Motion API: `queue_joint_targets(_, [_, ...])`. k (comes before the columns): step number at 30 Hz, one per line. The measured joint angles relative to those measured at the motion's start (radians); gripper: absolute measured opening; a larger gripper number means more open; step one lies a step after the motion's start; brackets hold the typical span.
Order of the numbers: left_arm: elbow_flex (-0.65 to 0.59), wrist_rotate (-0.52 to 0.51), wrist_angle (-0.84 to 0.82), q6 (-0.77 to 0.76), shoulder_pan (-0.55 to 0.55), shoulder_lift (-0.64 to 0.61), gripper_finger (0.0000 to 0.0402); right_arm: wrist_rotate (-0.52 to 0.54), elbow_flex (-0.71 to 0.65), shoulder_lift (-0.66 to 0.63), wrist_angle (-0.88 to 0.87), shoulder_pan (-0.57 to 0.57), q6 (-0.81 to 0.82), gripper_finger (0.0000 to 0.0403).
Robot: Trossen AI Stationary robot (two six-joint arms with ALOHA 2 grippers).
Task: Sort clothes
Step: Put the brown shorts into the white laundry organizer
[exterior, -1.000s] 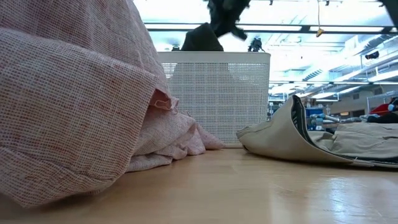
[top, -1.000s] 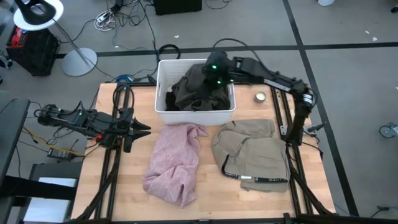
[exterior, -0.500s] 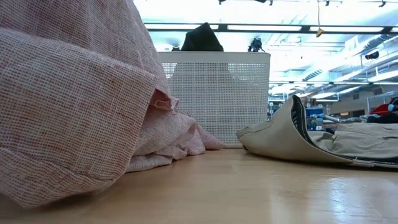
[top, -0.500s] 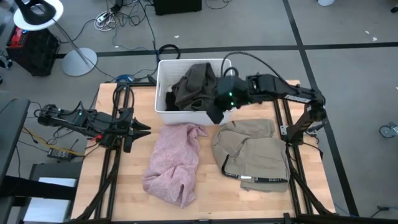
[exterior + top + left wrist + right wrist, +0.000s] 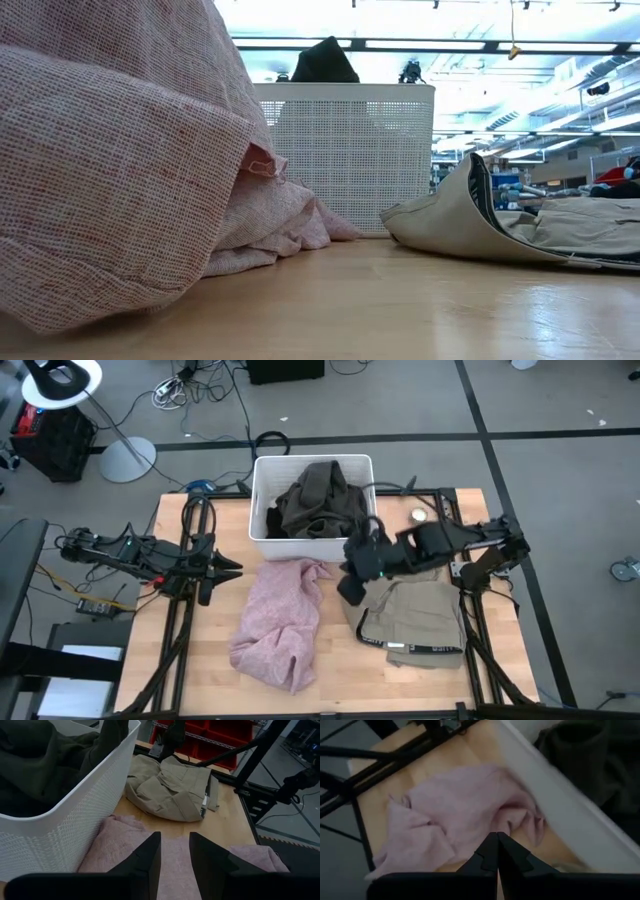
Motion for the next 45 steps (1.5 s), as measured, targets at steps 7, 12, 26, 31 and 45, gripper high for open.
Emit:
queue_joint_targets(7, [0.0, 0.001, 0.0, 0.019, 0.0, 0.0, 0.0106, 0.004, -0.087, 0.0, -0.01, 0.09, 0.091, 0.0001])
queue_joint_targets(12, [0.0, 0.001, 0.0, 0.025, 0.0, 0.0, 0.0106, 0.004, -0.188, -0.024, 0.043, 0.141, 0.143, 0.0001])
queue_joint_targets(26, [0.0, 0.001, 0.003, 0.027, 0.0, 0.0, 0.0106, -0.082, -0.729, -0.218, 0.593, 0.182, 0.2, 0.0])
queue_joint_targets(31, [0.0, 0.001, 0.01, 0.027, 0.0, 0.001, 0.0106, -0.083, -0.864, -0.303, 0.627, 0.182, 0.222, 0.0])
queue_joint_targets(45, [0.0, 0.001, 0.064, 0.026, 0.0, 0.001, 0.0106, -0.143, -1.118, -0.61, 0.632, 0.155, 0.175, 0.0001])
